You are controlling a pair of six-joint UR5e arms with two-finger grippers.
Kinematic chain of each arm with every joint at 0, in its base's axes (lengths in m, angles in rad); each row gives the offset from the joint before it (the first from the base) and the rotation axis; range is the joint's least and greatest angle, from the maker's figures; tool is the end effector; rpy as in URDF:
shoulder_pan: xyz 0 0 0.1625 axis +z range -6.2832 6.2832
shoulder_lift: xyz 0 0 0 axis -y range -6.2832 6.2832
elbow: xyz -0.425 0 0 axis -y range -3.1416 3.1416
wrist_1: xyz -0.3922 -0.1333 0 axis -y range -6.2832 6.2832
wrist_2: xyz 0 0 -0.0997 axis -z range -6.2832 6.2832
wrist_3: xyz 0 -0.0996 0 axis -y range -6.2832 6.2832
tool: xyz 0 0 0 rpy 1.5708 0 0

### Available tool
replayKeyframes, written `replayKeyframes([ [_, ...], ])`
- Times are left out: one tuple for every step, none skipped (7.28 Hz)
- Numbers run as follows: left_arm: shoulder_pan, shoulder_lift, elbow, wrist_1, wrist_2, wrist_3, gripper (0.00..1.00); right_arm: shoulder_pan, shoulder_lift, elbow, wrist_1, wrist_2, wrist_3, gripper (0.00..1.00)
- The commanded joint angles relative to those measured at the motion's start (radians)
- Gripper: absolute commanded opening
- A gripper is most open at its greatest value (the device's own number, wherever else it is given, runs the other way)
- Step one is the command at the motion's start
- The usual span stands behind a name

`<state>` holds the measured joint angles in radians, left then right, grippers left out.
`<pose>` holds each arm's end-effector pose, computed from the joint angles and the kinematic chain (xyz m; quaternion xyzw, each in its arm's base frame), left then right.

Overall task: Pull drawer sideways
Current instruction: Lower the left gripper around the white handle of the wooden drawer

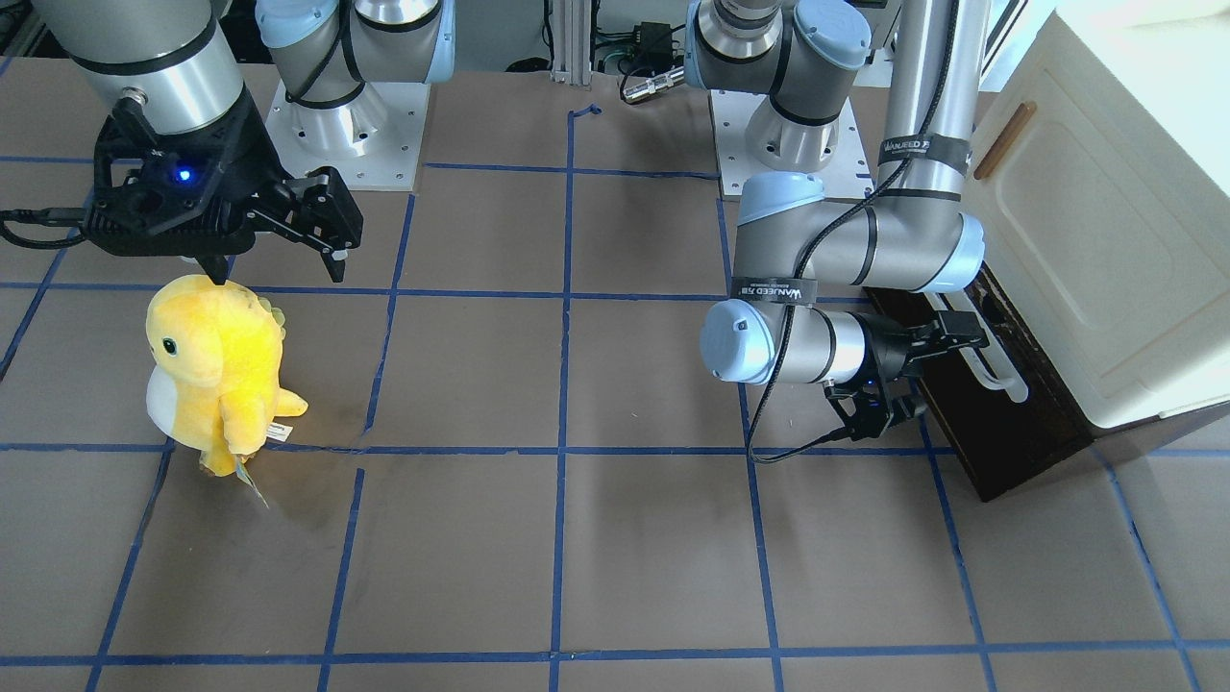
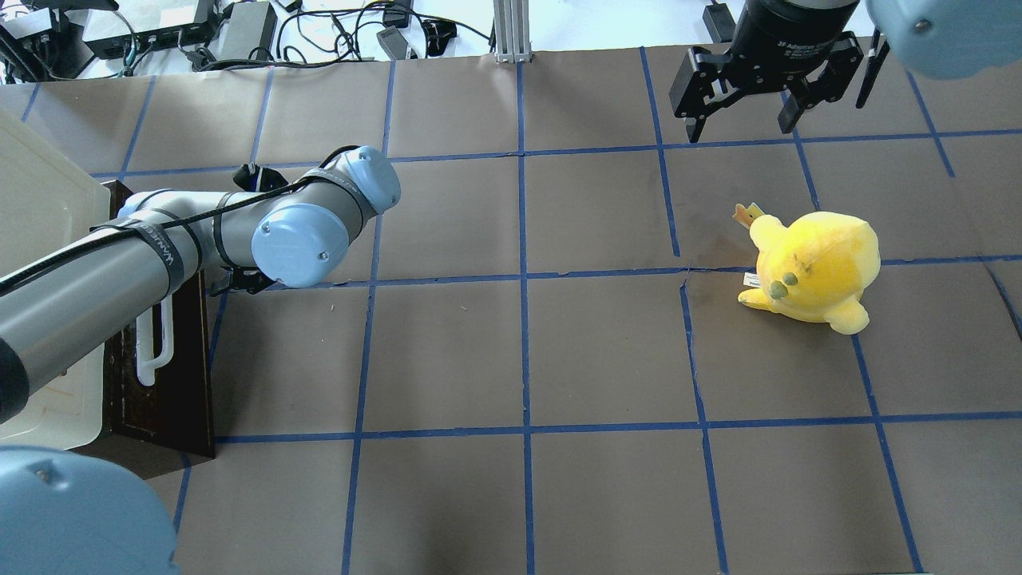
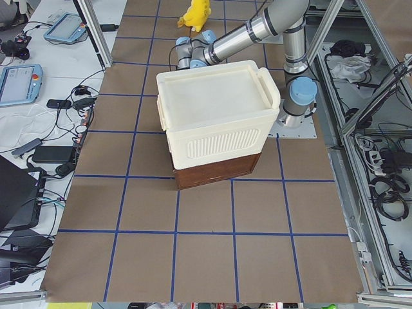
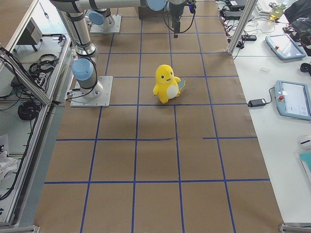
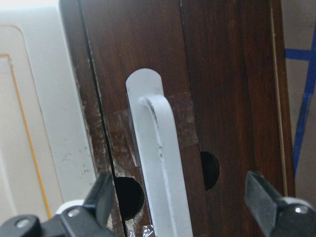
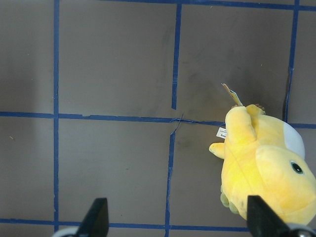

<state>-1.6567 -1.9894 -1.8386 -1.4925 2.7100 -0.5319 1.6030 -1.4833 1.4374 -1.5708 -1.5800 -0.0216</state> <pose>-0.0885 -0.5285 0.2111 -0.0202 0.8193 0.0838 0.5669 0.1495 -0.5286 0.5090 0.0268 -0.9994 0.0230 0.0045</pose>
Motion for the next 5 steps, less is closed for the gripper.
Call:
replayKeyframes([
  [0.000, -0.015, 0.006, -0.043, 0.028, 0.004, 0.94, 0.000, 0.000, 0.000, 0.000, 0.000, 0.000, 1.00],
  [0.000, -0.019, 0.007, -0.069, 0.028, 0.003, 0.94, 0.000, 0.000, 0.000, 0.000, 0.000, 0.000, 1.00],
  [0.002, -0.025, 0.001, -0.072, 0.028, 0.001, 0.94, 0.000, 0.000, 0.000, 0.000, 0.000, 0.000, 1.00],
  [0.002, -0.029, -0.004, -0.074, 0.028, 0.000, 0.93, 0.000, 0.000, 0.000, 0.000, 0.000, -0.001, 1.00],
  [0.006, -0.031, -0.010, -0.087, 0.028, -0.002, 0.90, 0.000, 0.000, 0.000, 0.000, 0.000, 0.000, 1.00],
])
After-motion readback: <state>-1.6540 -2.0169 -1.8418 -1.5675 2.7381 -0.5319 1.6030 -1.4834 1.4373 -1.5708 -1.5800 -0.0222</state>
